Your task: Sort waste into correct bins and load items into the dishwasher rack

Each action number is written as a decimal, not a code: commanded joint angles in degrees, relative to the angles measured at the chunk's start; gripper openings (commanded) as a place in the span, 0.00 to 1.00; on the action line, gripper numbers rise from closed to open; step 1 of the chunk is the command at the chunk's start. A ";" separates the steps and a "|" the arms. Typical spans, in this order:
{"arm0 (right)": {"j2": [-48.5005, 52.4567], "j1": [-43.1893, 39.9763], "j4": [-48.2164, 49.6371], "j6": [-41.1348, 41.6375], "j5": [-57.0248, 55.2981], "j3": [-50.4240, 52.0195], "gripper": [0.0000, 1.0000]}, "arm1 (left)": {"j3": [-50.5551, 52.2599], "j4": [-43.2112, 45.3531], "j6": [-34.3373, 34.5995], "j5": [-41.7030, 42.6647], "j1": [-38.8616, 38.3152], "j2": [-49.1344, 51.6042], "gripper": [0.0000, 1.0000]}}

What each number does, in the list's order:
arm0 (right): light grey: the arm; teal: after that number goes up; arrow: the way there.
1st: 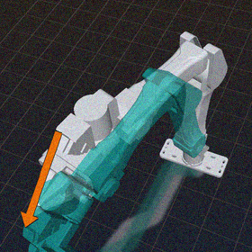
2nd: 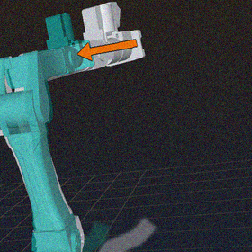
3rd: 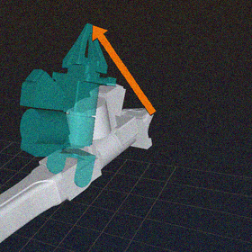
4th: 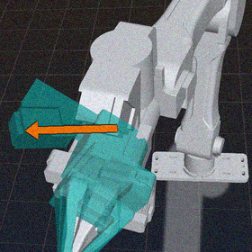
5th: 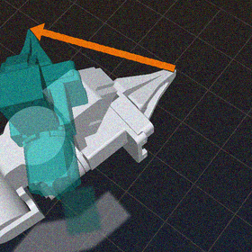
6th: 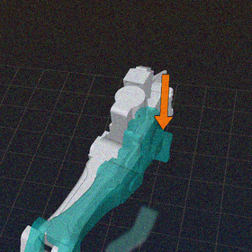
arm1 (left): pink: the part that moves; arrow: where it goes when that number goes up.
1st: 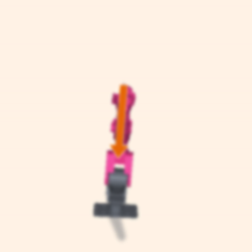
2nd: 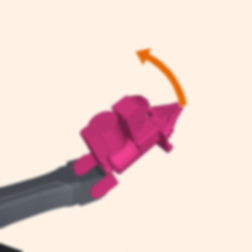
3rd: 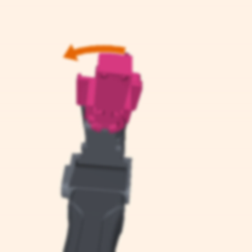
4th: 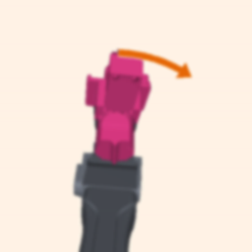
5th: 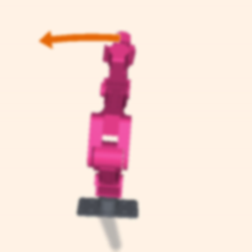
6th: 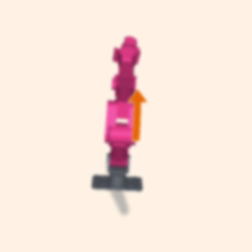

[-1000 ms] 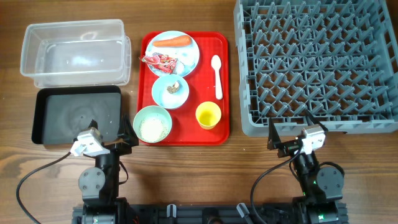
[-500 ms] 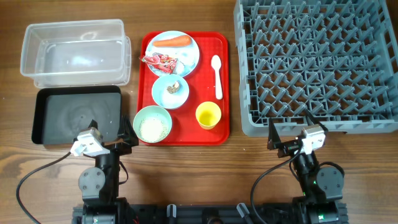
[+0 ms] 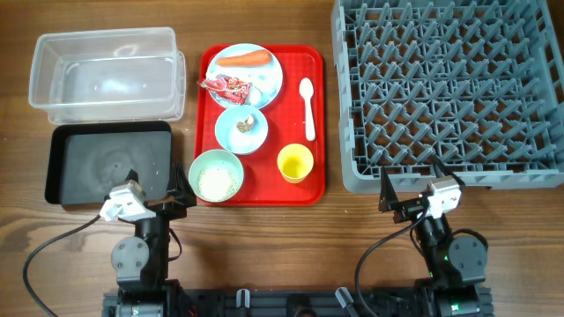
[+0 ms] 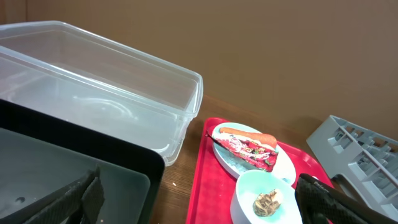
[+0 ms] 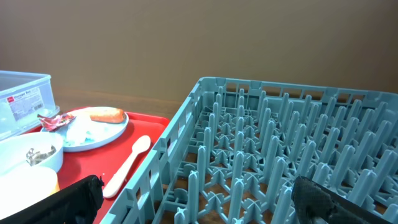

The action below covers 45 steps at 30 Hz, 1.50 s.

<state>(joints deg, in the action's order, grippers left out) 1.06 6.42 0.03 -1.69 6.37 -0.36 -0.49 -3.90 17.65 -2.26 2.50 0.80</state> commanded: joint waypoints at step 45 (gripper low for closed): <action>34.64 -0.28 -12.37 -6.01 10.93 -54.16 1.00 | -40.11 5.95 0.74 27.15 -0.39 41.13 1.00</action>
<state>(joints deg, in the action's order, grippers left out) 30.17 6.42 -8.21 -4.84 13.15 -47.51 -29.61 7.14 18.20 19.75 2.52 30.55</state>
